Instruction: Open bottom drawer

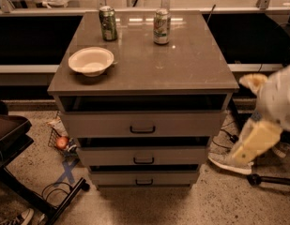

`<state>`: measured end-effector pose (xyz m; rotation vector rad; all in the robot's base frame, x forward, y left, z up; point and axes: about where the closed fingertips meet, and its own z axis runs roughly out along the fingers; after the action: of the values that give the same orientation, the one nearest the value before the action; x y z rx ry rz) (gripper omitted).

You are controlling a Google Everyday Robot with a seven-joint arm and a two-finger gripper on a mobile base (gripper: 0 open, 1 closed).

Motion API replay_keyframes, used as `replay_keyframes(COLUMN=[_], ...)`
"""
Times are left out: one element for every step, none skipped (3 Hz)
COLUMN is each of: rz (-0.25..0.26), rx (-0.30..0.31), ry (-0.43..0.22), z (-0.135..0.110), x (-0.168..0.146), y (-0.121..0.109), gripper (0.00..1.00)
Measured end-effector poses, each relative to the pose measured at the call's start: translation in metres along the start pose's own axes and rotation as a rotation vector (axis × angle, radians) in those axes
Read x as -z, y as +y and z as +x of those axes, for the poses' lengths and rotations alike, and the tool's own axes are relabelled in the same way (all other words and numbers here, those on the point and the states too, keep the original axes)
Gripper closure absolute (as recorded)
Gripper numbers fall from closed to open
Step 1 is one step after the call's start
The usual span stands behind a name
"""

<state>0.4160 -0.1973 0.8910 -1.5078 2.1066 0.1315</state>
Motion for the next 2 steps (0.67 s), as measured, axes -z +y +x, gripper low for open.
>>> replay_keyframes(rz=[-0.009,0.05], rx=[-0.059,-0.093], ry=[-0.129,-0.257], z=[0.033,0.051], x=[-0.049,-0.092], y=[0.039,0.041], gripper=[0.0,0.0])
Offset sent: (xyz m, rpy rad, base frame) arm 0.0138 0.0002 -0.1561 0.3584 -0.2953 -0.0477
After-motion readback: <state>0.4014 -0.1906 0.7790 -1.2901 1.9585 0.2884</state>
